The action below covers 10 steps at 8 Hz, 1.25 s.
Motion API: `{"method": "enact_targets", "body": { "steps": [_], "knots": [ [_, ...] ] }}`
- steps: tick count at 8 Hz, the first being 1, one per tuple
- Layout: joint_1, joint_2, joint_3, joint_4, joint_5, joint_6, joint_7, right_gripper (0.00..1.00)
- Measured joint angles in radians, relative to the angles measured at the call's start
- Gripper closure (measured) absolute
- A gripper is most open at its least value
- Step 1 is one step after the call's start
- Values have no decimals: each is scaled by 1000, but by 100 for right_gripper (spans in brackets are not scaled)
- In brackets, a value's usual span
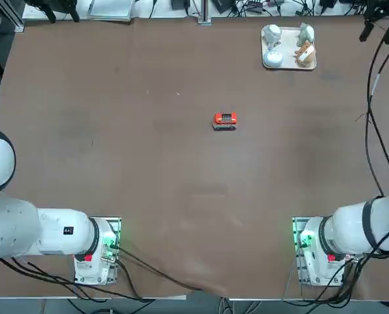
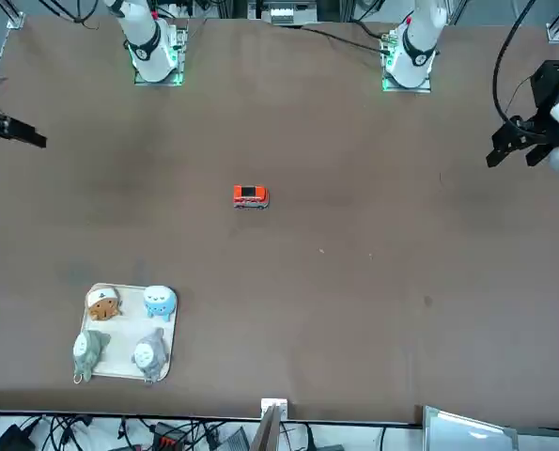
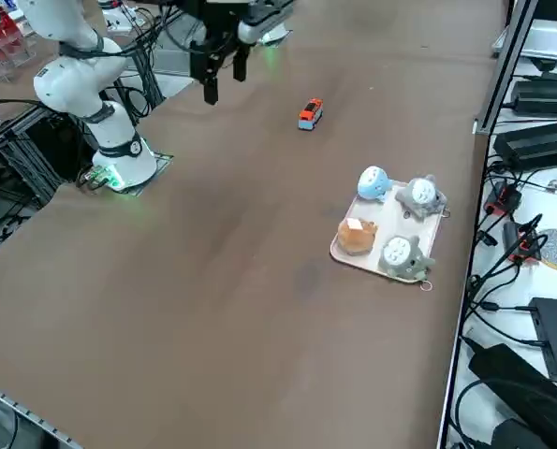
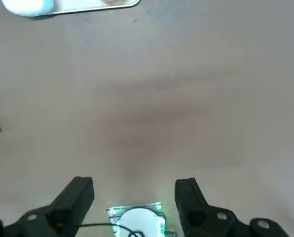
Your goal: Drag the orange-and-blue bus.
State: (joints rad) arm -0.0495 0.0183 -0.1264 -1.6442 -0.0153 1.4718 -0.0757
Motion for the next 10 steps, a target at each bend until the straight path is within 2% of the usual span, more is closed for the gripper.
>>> {"method": "enact_targets", "body": {
  "steps": [1, 2, 3, 4, 7, 10],
  "knots": [
    [2, -51, 19, -65, 0, 87, -65, 0],
    [-3, -93, 62, -105, 0, 134, -91, 0],
    [-11, -119, 100, -119, 0, 143, -92, 0],
    [-15, -131, 117, -125, 0, 143, -92, 0],
    [-29, -124, 161, -117, -5, 130, -103, 0],
    [-34, -56, 167, -26, -6, 44, -107, 0]
  ]
}}
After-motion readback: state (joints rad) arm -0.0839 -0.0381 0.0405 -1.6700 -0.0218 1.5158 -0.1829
